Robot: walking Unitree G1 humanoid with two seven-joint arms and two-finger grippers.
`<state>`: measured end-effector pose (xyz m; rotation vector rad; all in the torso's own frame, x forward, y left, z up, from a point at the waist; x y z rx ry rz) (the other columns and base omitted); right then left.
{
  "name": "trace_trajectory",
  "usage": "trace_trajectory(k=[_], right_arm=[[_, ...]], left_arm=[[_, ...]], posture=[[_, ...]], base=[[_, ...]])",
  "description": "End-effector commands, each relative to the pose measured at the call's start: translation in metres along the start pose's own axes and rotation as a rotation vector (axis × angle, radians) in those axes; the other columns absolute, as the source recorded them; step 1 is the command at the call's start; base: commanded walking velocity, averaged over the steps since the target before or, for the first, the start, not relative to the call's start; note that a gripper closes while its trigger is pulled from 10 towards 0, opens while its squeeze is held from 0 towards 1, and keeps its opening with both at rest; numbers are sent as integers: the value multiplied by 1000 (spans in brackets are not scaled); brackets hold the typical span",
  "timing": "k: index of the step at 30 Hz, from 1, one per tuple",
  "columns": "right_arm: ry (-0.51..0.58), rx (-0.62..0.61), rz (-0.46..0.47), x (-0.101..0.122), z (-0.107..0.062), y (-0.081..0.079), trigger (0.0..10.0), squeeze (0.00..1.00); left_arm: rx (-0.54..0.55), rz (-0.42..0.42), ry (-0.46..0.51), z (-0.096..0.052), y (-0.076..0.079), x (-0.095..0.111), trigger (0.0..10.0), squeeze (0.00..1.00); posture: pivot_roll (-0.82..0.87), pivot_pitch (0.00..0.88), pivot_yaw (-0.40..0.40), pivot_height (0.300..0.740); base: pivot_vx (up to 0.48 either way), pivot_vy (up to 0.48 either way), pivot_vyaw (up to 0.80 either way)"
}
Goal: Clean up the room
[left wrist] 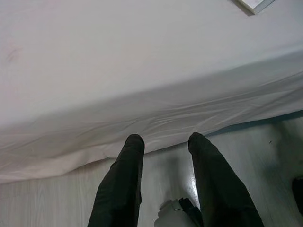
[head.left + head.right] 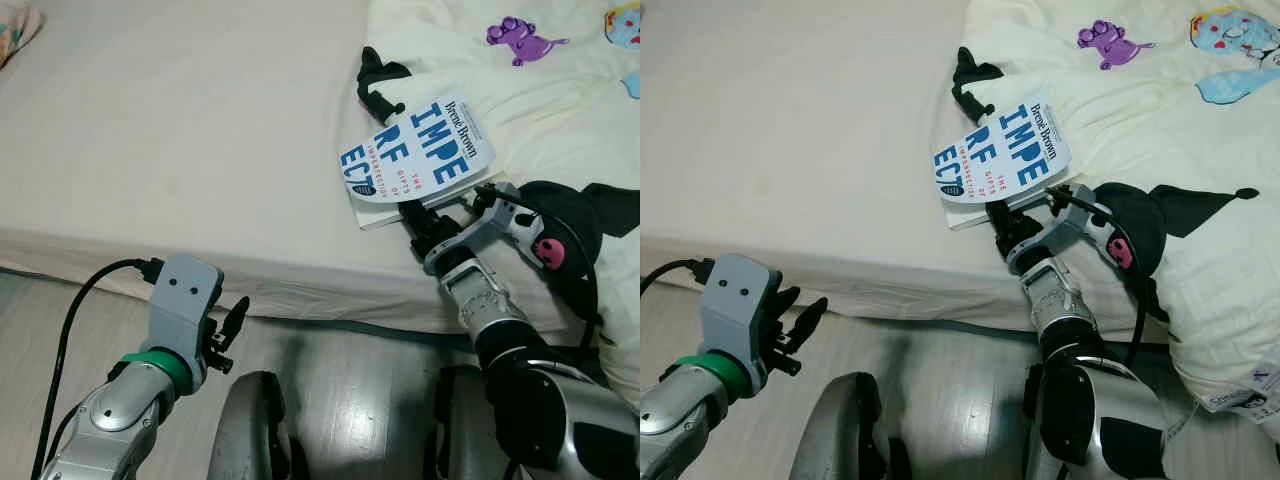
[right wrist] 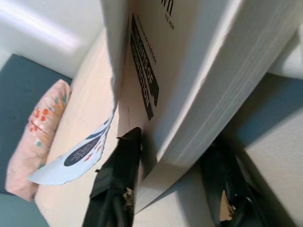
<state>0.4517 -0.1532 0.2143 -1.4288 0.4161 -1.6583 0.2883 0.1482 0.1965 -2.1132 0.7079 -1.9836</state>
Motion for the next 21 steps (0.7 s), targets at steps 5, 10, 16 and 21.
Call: trace_trajectory(k=[5, 10, 16, 21], right_arm=[[39, 33, 61, 5, 0, -3, 0, 0], [73, 85, 119, 16, 6, -14, 0, 0], [59, 131, 124, 10, 7, -21, 0, 0], [17, 268, 0, -1, 10, -46, 0, 0]], left_arm=[[4, 2, -28, -2, -2, -7, 10000, 0], [12, -8, -21, 1, 0, -6, 10000, 0], [19, -21, -8, 7, 2, -4, 10000, 0], [39, -58, 30, 20, 5, 2, 10000, 0]], posture=[[238, 443, 298, 554], [219, 429, 278, 554], [188, 402, 251, 554], [126, 351, 206, 554]], base=[[0, 0, 0], [0, 0, 0], [0, 0, 0], [0, 0, 0]])
Point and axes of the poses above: a point about 5 cm out from each wrist's last joint towards the gripper, its own z axis pointing out of the wrist towards the gripper, its own x axis along the axis of the wrist's last joint, y = z × x, the point moved 5 cm from there along z, pointing out of the wrist towards the gripper, and after that the axes turned 13 degrees about z, right-handed, at the moved point
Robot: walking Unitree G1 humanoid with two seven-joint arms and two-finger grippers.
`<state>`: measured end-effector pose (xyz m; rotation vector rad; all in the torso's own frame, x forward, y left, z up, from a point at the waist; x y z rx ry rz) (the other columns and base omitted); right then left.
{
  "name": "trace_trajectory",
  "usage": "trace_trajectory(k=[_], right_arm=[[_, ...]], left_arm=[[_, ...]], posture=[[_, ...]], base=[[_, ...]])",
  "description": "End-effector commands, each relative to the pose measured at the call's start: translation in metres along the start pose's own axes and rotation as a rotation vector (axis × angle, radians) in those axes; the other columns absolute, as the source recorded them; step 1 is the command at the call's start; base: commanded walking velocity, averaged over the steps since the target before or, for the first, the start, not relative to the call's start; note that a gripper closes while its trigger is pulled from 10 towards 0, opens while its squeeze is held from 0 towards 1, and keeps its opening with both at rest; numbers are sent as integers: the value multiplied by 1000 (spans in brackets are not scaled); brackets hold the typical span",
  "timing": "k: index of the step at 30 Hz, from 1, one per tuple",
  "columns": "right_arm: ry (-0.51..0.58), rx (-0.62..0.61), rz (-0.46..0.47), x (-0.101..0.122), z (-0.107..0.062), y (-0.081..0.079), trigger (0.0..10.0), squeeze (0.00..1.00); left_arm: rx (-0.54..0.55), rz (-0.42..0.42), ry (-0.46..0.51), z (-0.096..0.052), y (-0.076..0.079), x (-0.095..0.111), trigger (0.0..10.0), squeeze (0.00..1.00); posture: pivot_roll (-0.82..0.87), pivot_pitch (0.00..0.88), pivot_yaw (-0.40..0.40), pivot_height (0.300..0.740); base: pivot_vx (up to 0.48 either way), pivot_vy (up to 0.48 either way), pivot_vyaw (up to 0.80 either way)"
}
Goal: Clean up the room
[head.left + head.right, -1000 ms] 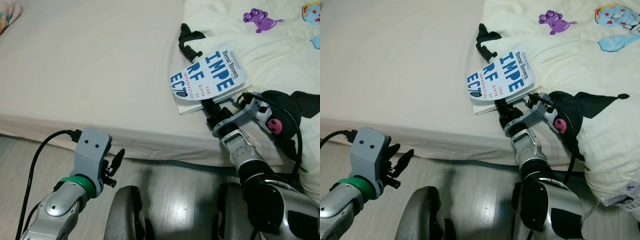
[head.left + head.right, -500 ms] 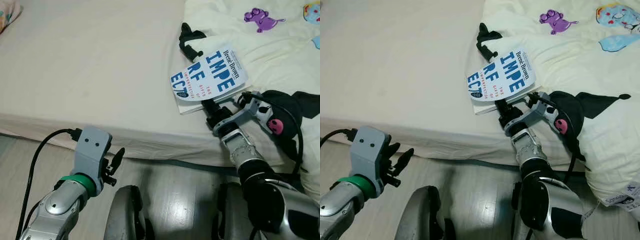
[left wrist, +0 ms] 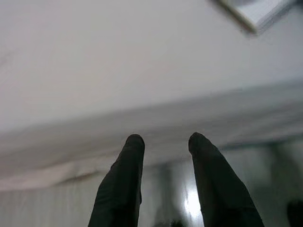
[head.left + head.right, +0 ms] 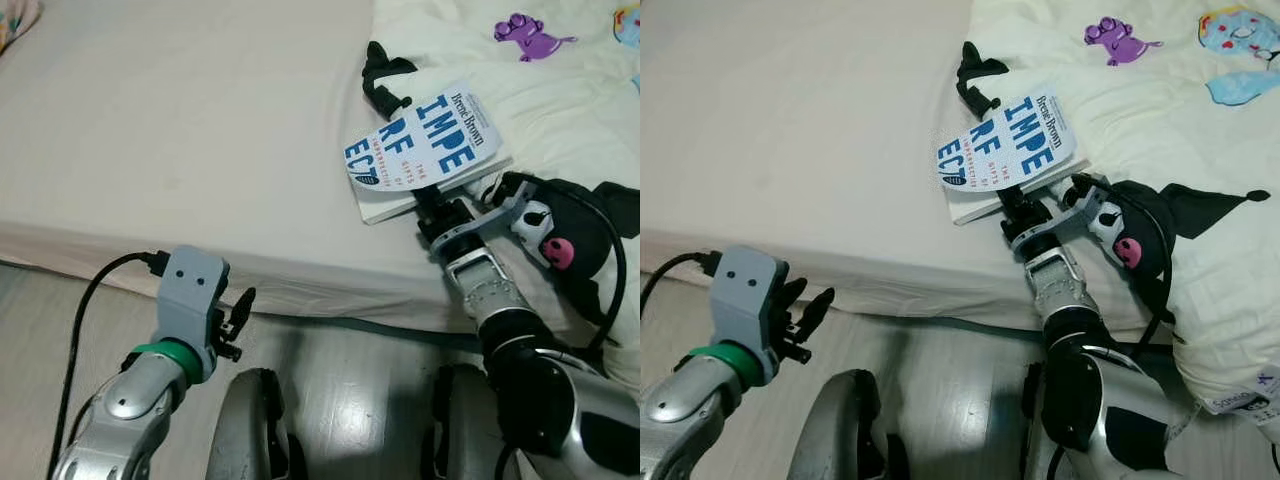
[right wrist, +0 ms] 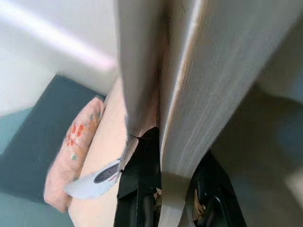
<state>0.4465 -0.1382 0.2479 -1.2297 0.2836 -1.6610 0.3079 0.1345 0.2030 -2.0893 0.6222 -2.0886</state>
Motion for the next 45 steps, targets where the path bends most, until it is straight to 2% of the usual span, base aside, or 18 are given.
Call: trace_trajectory(k=[1, 2, 3, 8, 9, 11, 12, 13, 14, 15, 20, 22, 23, 25, 26, 27, 32, 45], right_arm=[[-43, 93, -63, -13, 3, -15, 0, 0], [-43, 93, -63, -13, 3, -15, 0, 0], [-34, 137, -131, -13, 2, -25, 0, 0], [-3, 141, -233, -13, -9, -33, 0, 0], [4, 122, -282, -15, -17, -33, 10000, 0], [19, 96, -301, -15, -24, -31, 10000, 0], [16, 73, -365, -17, -34, -29, 10000, 0], [16, 73, -365, -17, -34, -29, 10000, 0], [14, 55, -426, -18, -43, -28, 10000, 0], [34, 25, -441, -14, -51, -26, 10000, 0], [52, -41, -497, -7, -69, -21, 10000, 0], [46, -69, -583, -4, -79, -19, 10000, 0], [46, -69, -583, -4, -79, -19, 10000, 0], [39, -84, -692, 0, -86, -20, 10000, 0], [39, -84, -692, 0, -86, -20, 10000, 0], [28, -89, -794, 3, -89, -22, 10000, 0], [44, -129, -849, 6, -89, -22, 10000, 0], [42, -186, -849, 9, -92, -15, 10000, 0]], left_arm=[[16, -7, -21, 3, 1, -9, 10000, 0], [16, -7, -21, 3, 1, -9, 10000, 0], [40, -50, 18, 15, 1, 0, 10000, 0], [74, -92, 79, 30, -3, 14, 10000, 0], [84, -104, 94, 34, -4, 17, 10000, 0], [90, -113, 102, 38, -5, 18, 10000, 0], [93, -120, 108, 42, -5, 17, 10000, 0], [93, -120, 108, 42, -5, 17, 10000, 0], [96, -125, 112, 44, -5, 17, 10000, 0], [97, -129, 113, 46, -5, 15, 10000, 0], [101, -132, 113, 52, -5, 8, 10000, 0], [107, -125, 106, 54, -7, 2, 10000, 0], [107, -125, 106, 54, -7, 2, 10000, 0], [118, -110, 94, 56, -10, -5, 10000, 0], [118, -110, 94, 56, -10, -5, 10000, 0], [131, -107, 88, 58, -12, -9, 10000, 0], [153, -109, 92, 63, -14, -12, 10000, 0], [139, -125, 110, 68, -2, -11, 10000, 0]], posture=[[103, 332, 189, 554], [103, 332, 189, 554], [56, 289, 153, 554], [7, 243, 124, 554], [-24, 209, 109, 554], [-42, 188, 102, 554], [-60, 169, 98, 554], [-60, 169, 98, 554], [-67, 163, 97, 554], [-94, 140, 97, 554], [-127, 112, 90, 554], [-143, 96, 82, 554], [-143, 96, 82, 554], [-150, 87, 76, 554], [-150, 87, 76, 554], [-154, 83, 72, 554], [-154, 74, 66, 579], [-159, 79, 63, 644]], base=[[0, 0, 0], [0, 0, 0], [0, 0, 0], [0, 0, 0], [0, 0, 0], [0, 0, 0], [0, 0, 0], [0, 0, 0], [0, 0, 0], [0, 0, 0], [0, 0, 0], [0, 0, 0], [0, 0, 0], [0, 0, 0], [0, 0, 0], [0, 0, 0], [0, 0, 0], [0, 0, 0]])
Point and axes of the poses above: a point about 5 cm out from each wrist's last joint towards the gripper, its own z axis pointing out of the wrist towards the gripper, its own x axis along the axis of the wrist's last joint, y = z × x, the point moved 5 cm from there along z, pointing out of the wrist towards the gripper, and after that the axes turned 13 degrees about z, right-handed, at the moved point
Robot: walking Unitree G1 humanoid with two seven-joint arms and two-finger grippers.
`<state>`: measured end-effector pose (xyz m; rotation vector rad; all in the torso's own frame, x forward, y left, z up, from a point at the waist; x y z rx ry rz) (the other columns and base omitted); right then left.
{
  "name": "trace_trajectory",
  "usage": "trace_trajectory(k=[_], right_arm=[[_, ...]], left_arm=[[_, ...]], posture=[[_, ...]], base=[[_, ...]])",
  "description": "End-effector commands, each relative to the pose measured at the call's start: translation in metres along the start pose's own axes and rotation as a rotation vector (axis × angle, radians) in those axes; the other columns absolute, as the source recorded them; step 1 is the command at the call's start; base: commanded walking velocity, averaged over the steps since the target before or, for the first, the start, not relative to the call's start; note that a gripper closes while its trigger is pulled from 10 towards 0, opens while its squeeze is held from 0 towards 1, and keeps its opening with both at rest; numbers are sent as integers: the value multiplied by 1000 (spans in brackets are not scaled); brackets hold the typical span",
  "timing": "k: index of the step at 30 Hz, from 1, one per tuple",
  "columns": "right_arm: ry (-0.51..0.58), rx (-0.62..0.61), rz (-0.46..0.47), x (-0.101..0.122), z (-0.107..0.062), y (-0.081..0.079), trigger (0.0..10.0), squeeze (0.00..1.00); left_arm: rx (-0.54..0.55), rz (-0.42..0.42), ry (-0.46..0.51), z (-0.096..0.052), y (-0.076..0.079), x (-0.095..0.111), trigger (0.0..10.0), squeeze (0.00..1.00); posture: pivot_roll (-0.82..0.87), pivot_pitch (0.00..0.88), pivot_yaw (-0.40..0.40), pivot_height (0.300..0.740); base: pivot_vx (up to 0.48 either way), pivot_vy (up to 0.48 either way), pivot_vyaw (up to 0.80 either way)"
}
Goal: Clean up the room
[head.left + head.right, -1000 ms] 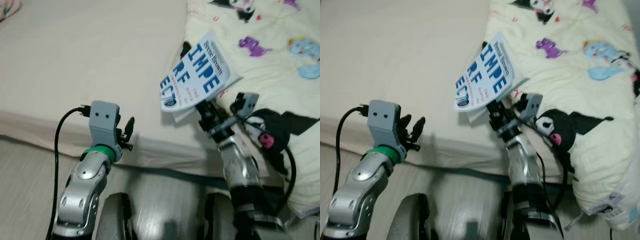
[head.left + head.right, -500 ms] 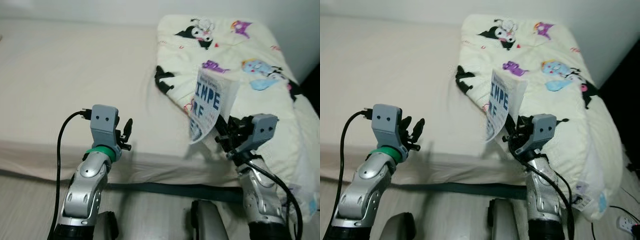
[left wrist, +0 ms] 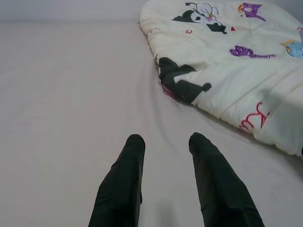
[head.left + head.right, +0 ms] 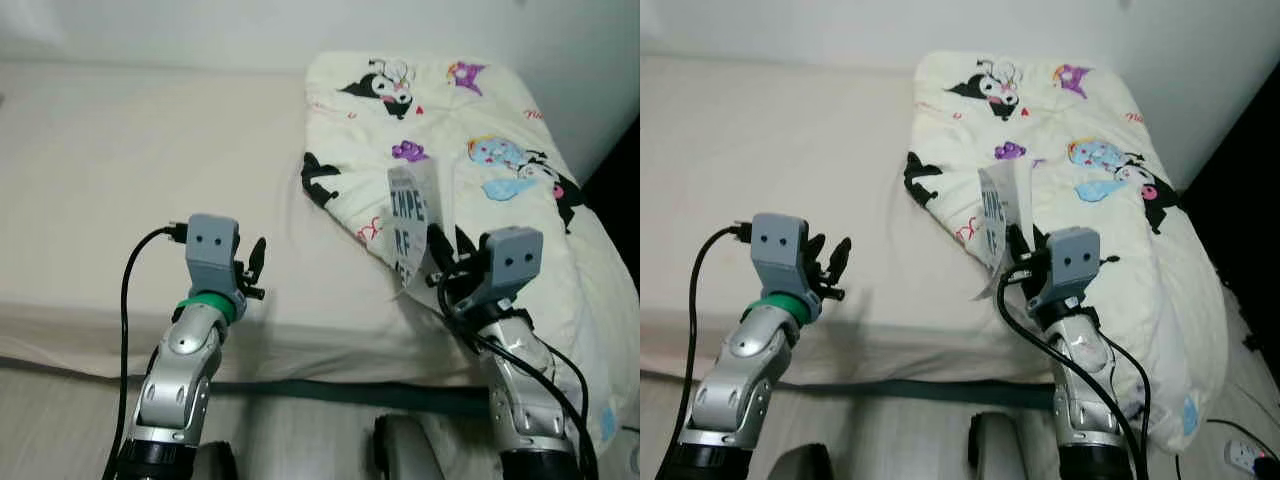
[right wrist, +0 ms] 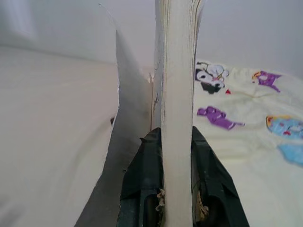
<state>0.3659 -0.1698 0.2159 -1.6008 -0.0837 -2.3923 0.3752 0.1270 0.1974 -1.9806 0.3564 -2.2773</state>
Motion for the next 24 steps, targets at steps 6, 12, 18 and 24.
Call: trace_trajectory(k=[6, 12, 18, 24], right_arm=[[22, -8, -19, 7, 0, 1, 10000, 0], [10, -28, -26, 5, 0, 5, 10000, 0], [12, -70, -3, 3, -1, 10, 10000, 0], [6, -108, 35, -2, -3, 14, 10000, 0]], left_arm=[[4, 2, -10, 0, 2, -7, 10000, 0], [-1, -2, -4, 2, 6, -5, 10000, 0], [-44, -9, -15, 3, 13, -8, 10000, 0], [-125, -10, -5, 4, 28, -6, 10000, 0]], posture=[[-159, 79, 63, 674], [-157, 81, 60, 704], [-160, 80, 63, 708], [-164, 78, 72, 708]], base=[[0, 0, 0], [0, 0, 0], [0, 0, 0], [0, 0, 0]])
Point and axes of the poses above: a point about 5 cm out from each wrist's last joint towards the gripper, its own z axis pointing out of the wrist towards the gripper, its own x axis along the axis of the wrist's last joint, y = z × x, the point moved 5 cm from there along z, pointing out of the wrist towards the gripper, and after that the axes turned 13 degrees about z, right-handed, at the moved point
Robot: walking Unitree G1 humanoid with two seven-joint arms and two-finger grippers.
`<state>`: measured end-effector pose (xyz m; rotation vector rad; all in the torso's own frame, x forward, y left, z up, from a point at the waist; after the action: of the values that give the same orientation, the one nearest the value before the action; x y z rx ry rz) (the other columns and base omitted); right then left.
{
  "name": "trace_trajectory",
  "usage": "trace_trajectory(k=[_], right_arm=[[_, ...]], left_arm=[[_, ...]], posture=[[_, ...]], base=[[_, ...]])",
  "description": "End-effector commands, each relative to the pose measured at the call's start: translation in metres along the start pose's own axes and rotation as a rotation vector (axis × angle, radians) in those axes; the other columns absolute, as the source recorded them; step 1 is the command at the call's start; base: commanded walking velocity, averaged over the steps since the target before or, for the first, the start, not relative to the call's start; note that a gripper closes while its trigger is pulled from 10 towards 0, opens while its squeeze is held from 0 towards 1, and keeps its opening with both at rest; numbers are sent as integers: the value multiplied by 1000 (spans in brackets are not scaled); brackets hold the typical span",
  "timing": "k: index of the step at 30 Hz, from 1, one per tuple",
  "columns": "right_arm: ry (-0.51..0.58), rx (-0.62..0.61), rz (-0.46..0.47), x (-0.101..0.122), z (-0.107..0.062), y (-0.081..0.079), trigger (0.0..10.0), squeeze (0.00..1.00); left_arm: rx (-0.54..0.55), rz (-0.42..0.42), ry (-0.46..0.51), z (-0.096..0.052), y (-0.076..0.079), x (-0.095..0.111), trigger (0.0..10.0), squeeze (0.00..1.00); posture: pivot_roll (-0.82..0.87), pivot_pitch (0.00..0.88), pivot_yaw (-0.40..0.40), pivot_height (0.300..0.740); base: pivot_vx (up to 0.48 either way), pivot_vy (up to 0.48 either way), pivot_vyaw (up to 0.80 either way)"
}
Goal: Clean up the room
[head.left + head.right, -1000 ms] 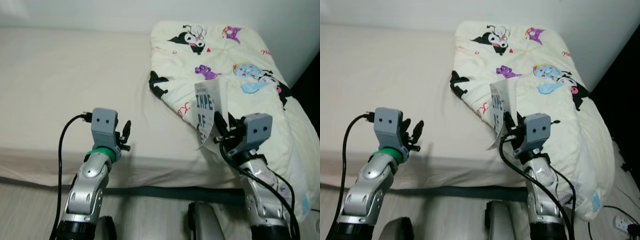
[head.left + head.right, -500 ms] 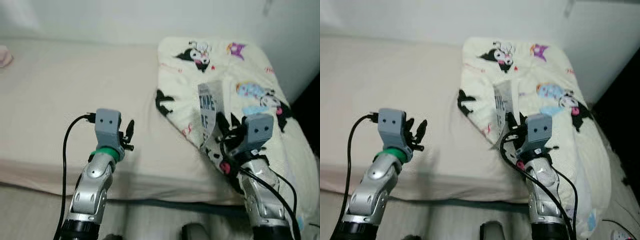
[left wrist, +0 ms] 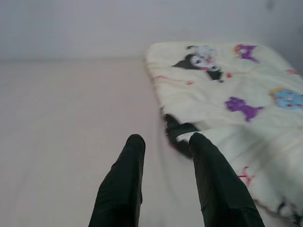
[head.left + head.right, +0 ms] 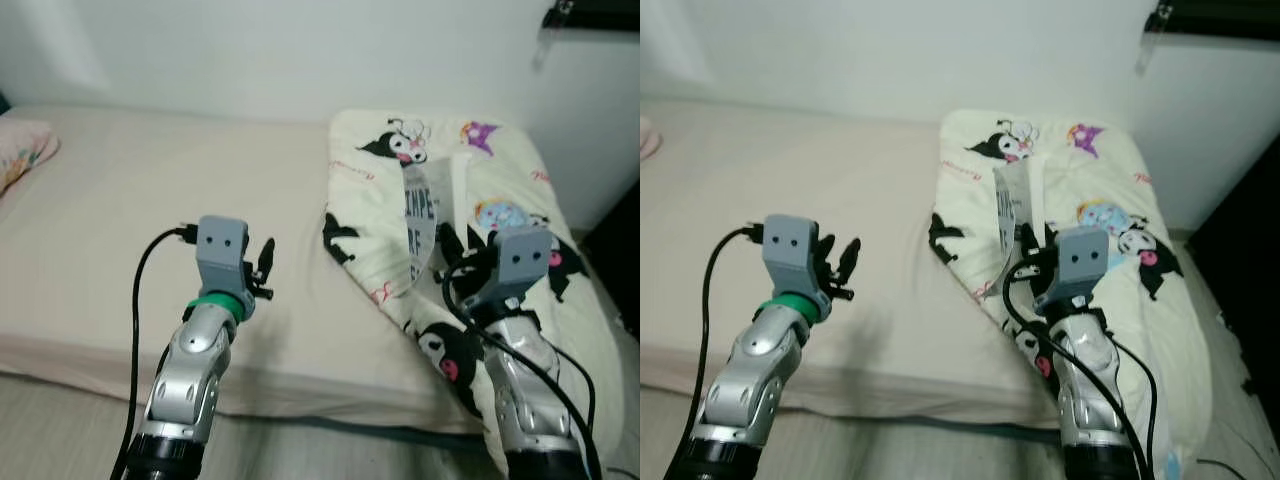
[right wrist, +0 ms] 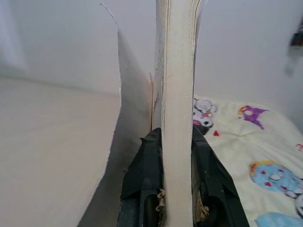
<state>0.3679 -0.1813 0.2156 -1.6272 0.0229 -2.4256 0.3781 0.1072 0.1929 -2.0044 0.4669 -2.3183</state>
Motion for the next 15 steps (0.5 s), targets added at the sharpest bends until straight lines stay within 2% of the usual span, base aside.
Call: trace_trajectory(k=[1, 15], right_arm=[[-1, -24, 29, -3, -3, 3, 10000, 0], [-2, -33, 51, -6, -1, 0, 10000, 0]], left_arm=[[-36, -10, -21, 0, 8, -6, 10000, 0], [-123, -10, 29, 5, 24, 5, 10000, 0]], posture=[[-164, 78, 72, 708], [-169, 77, 83, 708]], base=[[0, 0, 0], [0, 0, 0]])
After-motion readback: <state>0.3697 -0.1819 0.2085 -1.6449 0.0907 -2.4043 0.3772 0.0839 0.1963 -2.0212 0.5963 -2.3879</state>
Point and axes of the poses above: a point about 5 cm out from each wrist's last joint towards the gripper, its own z axis pointing out of the wrist towards the gripper, its own x axis along the axis of the wrist's last joint, y = z × x, the point moved 5 cm from there along z, pointing out of the wrist towards the gripper, and after that the axes turned 13 degrees about z, right-handed, at the moved point
